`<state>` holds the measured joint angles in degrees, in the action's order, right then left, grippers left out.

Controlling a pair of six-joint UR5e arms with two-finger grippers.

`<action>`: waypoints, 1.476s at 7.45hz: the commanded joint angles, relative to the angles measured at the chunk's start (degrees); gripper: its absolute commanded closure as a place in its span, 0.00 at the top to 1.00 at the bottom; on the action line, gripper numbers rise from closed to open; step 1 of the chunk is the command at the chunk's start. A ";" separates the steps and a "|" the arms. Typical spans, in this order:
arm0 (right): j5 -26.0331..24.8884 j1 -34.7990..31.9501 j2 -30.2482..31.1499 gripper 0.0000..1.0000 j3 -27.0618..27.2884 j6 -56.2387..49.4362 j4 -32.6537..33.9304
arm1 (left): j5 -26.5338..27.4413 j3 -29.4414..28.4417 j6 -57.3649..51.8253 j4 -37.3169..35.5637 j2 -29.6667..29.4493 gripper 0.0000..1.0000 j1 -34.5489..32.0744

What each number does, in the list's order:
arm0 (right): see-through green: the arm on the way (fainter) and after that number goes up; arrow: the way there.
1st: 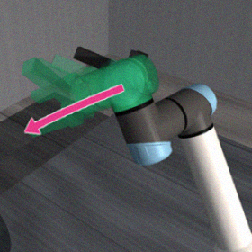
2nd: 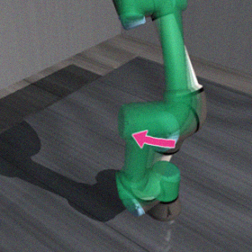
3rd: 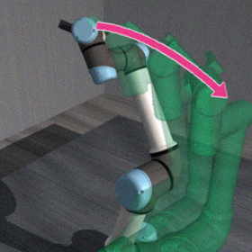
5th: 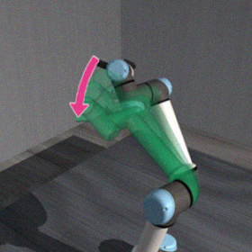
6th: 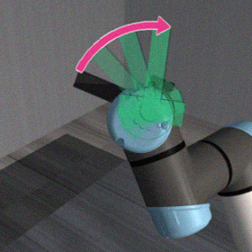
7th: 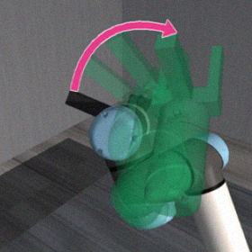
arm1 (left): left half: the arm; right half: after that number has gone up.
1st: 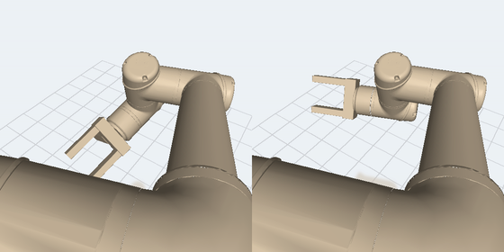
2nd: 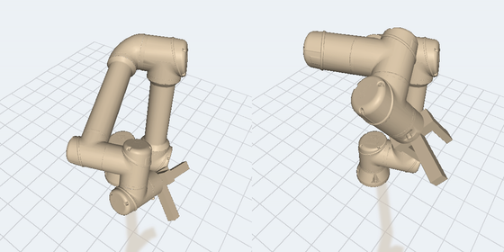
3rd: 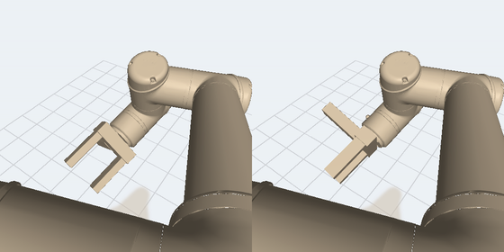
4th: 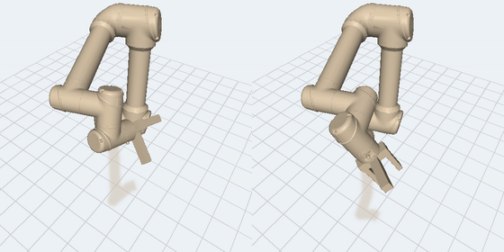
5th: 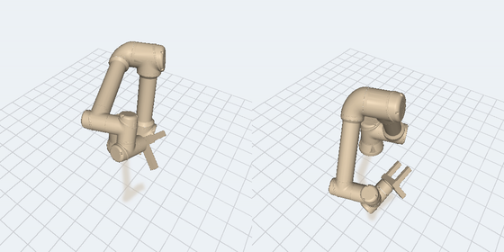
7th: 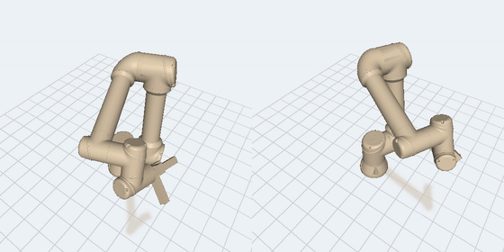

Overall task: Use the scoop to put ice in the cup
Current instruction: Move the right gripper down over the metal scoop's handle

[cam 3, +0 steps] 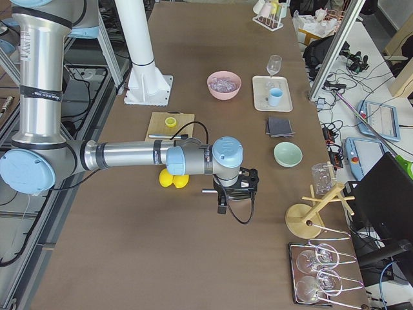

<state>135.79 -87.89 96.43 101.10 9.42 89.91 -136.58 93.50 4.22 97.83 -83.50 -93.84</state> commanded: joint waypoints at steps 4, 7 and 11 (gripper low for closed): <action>0.53 -0.27 0.95 0.99 1.29 -0.28 -0.52 | 0.00 -0.07 0.00 0.00 0.00 0.99 0.06; 0.87 0.61 0.60 0.99 2.17 -0.11 -0.70 | 0.00 0.11 0.00 0.00 -0.17 0.99 0.32; 3.96 1.39 0.60 0.99 4.02 0.51 -0.79 | -0.17 0.28 -0.09 0.52 -0.61 0.99 1.90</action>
<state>138.99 -87.18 97.04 104.78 9.66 89.13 -136.58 93.63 4.15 98.03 -84.06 -92.49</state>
